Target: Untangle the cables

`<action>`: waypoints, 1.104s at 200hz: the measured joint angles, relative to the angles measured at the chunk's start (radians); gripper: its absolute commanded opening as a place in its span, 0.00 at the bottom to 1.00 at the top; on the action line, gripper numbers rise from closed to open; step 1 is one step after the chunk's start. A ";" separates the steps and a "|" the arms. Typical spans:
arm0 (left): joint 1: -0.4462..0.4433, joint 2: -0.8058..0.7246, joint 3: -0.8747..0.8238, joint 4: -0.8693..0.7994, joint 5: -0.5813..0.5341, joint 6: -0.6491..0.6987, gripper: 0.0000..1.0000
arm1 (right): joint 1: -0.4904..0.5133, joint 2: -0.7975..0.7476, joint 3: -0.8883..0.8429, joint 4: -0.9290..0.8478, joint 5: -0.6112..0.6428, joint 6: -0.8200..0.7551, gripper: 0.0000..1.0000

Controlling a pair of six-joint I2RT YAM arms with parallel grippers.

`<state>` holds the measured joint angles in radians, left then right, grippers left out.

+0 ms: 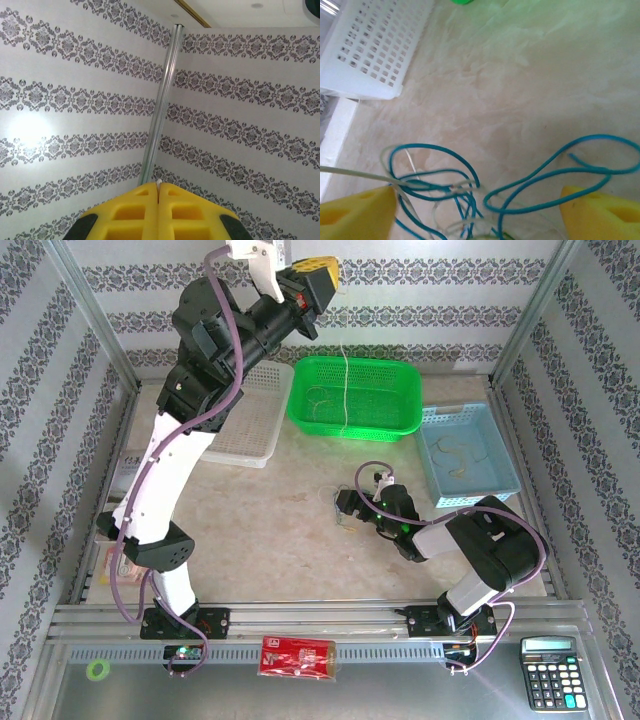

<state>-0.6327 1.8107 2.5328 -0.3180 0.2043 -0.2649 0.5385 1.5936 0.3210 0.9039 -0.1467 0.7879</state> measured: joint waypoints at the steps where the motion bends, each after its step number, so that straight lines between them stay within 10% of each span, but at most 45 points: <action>1: 0.000 0.000 0.000 0.000 0.000 0.000 0.00 | 0.000 -0.001 0.000 0.000 0.000 -0.001 0.98; 221: 0.000 0.003 0.011 -0.024 0.044 -0.035 0.00 | -0.013 -0.042 0.198 -0.173 -0.043 -0.081 0.90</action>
<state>-0.6327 1.8133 2.5439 -0.3416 0.2481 -0.3000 0.5255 1.5513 0.5190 0.7311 -0.1902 0.7071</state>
